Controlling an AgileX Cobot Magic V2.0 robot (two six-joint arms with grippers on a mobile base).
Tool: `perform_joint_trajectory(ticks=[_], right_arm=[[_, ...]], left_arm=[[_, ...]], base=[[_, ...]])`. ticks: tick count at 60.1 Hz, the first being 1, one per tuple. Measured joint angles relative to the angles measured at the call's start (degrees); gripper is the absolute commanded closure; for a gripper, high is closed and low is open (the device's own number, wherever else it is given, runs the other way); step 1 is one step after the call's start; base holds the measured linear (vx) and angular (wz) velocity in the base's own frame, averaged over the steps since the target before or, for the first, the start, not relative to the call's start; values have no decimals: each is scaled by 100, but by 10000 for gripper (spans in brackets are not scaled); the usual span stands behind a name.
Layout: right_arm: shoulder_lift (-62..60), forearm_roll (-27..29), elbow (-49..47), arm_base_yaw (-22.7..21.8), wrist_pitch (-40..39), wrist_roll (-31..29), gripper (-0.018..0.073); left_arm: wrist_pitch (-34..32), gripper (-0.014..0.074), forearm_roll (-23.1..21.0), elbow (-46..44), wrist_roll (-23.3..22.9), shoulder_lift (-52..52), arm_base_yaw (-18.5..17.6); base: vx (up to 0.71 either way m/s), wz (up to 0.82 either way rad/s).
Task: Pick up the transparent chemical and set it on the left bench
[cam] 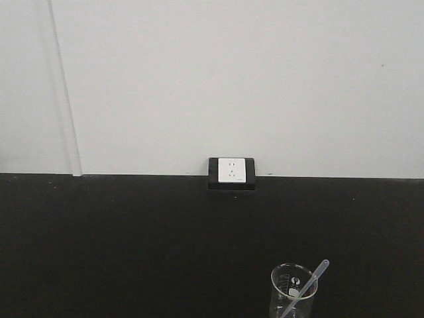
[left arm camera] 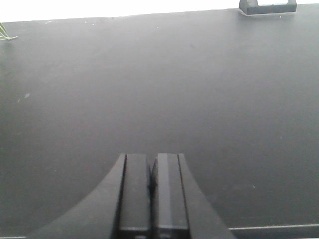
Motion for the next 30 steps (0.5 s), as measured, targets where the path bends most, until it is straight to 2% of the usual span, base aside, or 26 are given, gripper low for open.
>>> perform_joint_trajectory(ticks=[30], right_arm=[[0, 0, 0, 0, 0, 0, 567]], left_arm=[[0, 600, 0, 0, 0, 0, 0]], base=[[0, 0]])
